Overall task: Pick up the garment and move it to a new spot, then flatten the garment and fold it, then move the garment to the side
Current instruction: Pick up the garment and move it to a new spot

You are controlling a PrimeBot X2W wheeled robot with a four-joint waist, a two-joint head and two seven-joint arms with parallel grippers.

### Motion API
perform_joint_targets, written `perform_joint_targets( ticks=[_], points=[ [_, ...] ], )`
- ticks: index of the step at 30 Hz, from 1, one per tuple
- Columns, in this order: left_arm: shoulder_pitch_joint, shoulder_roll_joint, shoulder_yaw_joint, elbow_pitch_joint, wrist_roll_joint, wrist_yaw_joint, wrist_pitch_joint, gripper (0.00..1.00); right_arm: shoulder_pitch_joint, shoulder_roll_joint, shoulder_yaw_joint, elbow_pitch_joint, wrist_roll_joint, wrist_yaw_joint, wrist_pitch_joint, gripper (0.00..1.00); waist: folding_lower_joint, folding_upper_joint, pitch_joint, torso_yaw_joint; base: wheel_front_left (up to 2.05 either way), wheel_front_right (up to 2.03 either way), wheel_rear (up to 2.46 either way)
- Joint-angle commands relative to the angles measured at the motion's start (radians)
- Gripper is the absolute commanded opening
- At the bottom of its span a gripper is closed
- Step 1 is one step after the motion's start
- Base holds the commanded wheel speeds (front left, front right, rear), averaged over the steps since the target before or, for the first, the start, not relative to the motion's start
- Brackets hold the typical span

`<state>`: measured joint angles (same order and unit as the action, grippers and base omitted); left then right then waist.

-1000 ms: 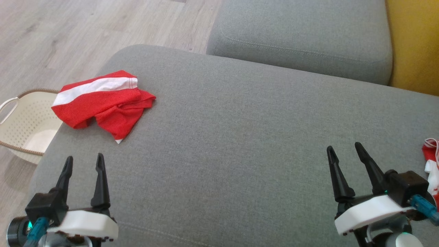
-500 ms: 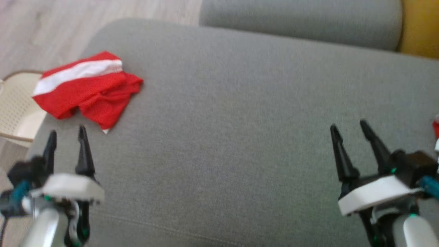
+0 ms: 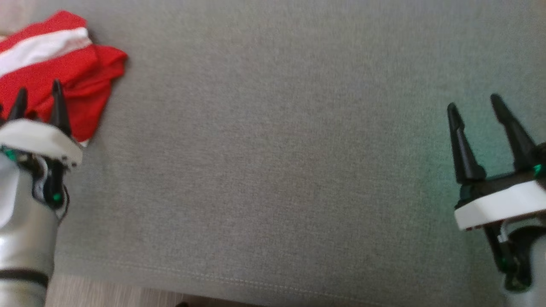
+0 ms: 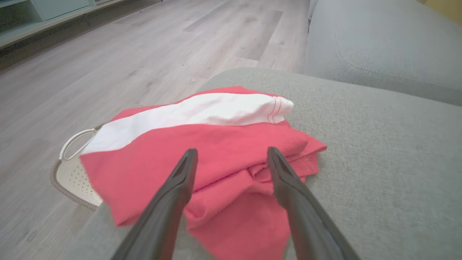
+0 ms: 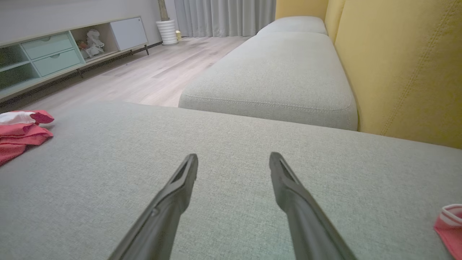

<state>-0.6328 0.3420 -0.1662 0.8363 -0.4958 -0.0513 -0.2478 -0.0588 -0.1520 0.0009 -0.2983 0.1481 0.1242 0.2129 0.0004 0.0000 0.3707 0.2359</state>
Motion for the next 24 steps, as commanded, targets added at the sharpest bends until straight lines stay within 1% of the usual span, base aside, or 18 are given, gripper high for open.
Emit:
perform_joint_targets(
  ticks=[1,4,7,8,9,10,11,14,16,19,21,24],
  points=[
    [-0.078,0.065,0.008,0.049,0.018,-0.018,0.007,1.0,-0.035,-0.027,0.015,-0.059,-0.004,0.007,0.014,1.0,-0.0004,0.0,0.072,-0.019,0.0,0.0,0.0],
    [-0.152,0.076,-0.021,0.154,0.038,-0.033,0.031,1.0,-0.048,-0.039,0.015,-0.076,0.002,0.007,0.026,1.0,-0.0004,0.0,0.1,-0.026,0.0,0.0,0.0],
    [-0.203,0.083,-0.03,0.247,0.041,-0.036,0.063,1.0,-0.056,-0.047,0.016,-0.085,0.006,0.007,0.033,1.0,-0.0004,0.0,0.118,-0.032,0.0,0.0,0.0],
    [-0.215,0.087,-0.039,0.275,0.048,-0.036,0.077,0.93,-0.057,-0.048,0.017,-0.085,0.007,0.007,0.033,1.0,-0.0004,0.0,0.12,-0.034,0.0,0.0,0.0],
    [-0.227,0.09,-0.046,0.296,0.054,-0.035,0.082,0.48,-0.059,-0.047,0.018,-0.085,0.009,0.007,0.033,1.0,-0.0004,0.0,0.121,-0.035,0.0,0.0,0.0],
    [-0.237,0.093,-0.05,0.311,0.059,-0.032,0.075,0.13,-0.06,-0.046,0.018,-0.084,0.011,0.007,0.033,1.0,-0.0004,0.0,0.123,-0.038,0.0,0.0,0.0],
    [-0.245,0.095,-0.054,0.324,0.062,-0.03,0.068,0.0,-0.062,-0.044,0.019,-0.083,0.013,0.007,0.032,1.0,-0.0004,0.0,0.123,-0.039,0.0,0.0,0.0],
    [-0.26,0.094,-0.045,0.337,0.053,-0.032,0.041,0.0,-0.066,-0.039,0.018,-0.077,0.017,0.007,0.028,1.0,-0.0004,0.0,0.119,-0.042,0.0,0.0,0.0],
    [-0.269,0.092,-0.017,0.337,0.026,-0.035,0.012,0.0,-0.071,-0.036,0.016,-0.073,0.017,0.007,0.018,1.0,-0.0004,0.0,0.109,-0.042,0.0,0.0,0.0],
    [-0.262,0.099,0.0,0.309,0.017,-0.043,-0.009,0.0,-0.074,-0.027,0.013,-0.062,0.016,0.007,0.001,1.0,-0.0004,0.0,0.081,-0.044,0.0,0.0,0.0],
    [-0.25,0.109,0.014,0.26,0.022,-0.044,-0.013,0.0,-0.075,-0.022,0.011,-0.053,0.013,0.007,-0.011,1.0,-0.0004,0.0,0.056,-0.044,0.0,0.0,0.0],
    [-0.2,0.119,0.048,0.126,0.046,-0.032,-0.013,0.0,-0.07,-0.011,0.007,-0.036,0.013,0.007,-0.032,1.0,-0.0004,0.0,0.01,-0.043,0.0,0.0,0.0]
  ],
)
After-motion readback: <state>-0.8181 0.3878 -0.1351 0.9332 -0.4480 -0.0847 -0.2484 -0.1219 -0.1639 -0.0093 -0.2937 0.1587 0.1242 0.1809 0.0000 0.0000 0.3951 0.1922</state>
